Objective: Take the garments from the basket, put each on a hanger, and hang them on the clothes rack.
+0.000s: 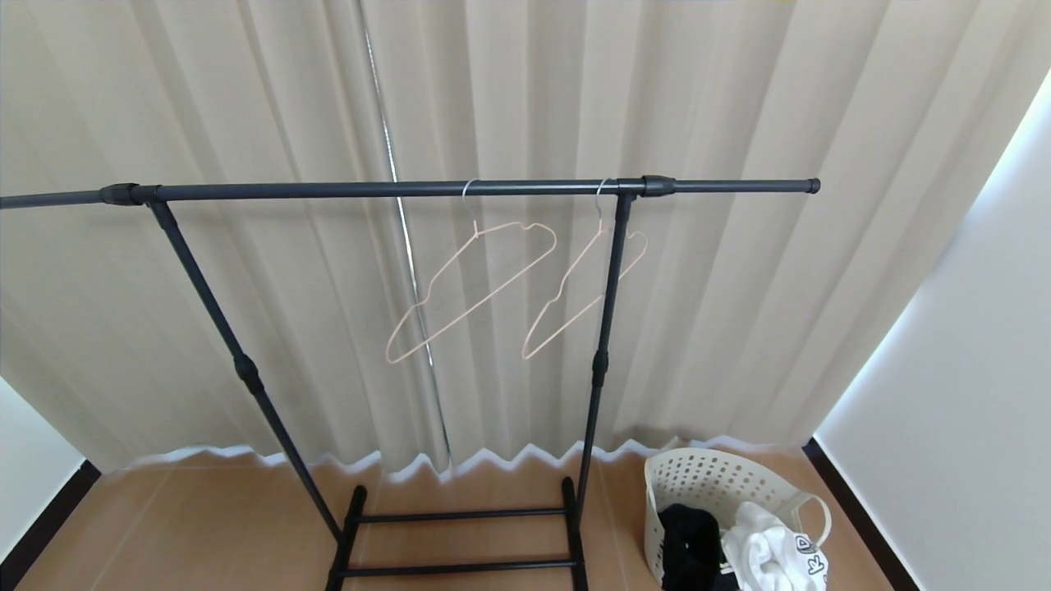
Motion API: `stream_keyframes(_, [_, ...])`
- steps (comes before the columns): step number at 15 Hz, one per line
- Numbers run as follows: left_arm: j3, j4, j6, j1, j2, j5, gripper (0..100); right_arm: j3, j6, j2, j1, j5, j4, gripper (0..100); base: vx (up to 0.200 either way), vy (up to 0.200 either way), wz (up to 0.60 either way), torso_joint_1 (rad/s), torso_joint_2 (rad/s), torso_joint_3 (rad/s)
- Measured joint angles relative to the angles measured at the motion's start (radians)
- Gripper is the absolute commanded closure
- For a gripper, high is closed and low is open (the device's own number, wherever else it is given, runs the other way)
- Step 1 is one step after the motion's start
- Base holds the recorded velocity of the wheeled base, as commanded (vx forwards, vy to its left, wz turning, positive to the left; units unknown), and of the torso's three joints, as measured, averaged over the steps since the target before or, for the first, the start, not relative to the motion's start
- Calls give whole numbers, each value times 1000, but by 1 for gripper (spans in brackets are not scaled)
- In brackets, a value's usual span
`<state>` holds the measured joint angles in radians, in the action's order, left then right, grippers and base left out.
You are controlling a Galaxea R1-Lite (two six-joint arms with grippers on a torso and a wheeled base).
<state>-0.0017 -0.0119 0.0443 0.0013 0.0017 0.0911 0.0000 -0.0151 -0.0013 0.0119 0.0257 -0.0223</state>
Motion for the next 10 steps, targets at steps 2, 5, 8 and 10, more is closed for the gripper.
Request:
stream_keyframes(2, [0,0,0,0,0,1,0,0,0,0,0,0,0,0,0,0,0,-149,344,193])
stream_keyframes(5, [0,0,0,0,0,1,0,0,1,0,0,0,0,0,0,0,0,-149,347,194])
stream_keyframes(8, [-1,0,-1,0,0,2,0,0,2,0,0,0,0,0,0,0,0,-155,360,207])
stream_keyframes(10, [-1,0,-1,0,0,3,0,0,0,0,0,0,0,0,0,0,0,-151,366,210])
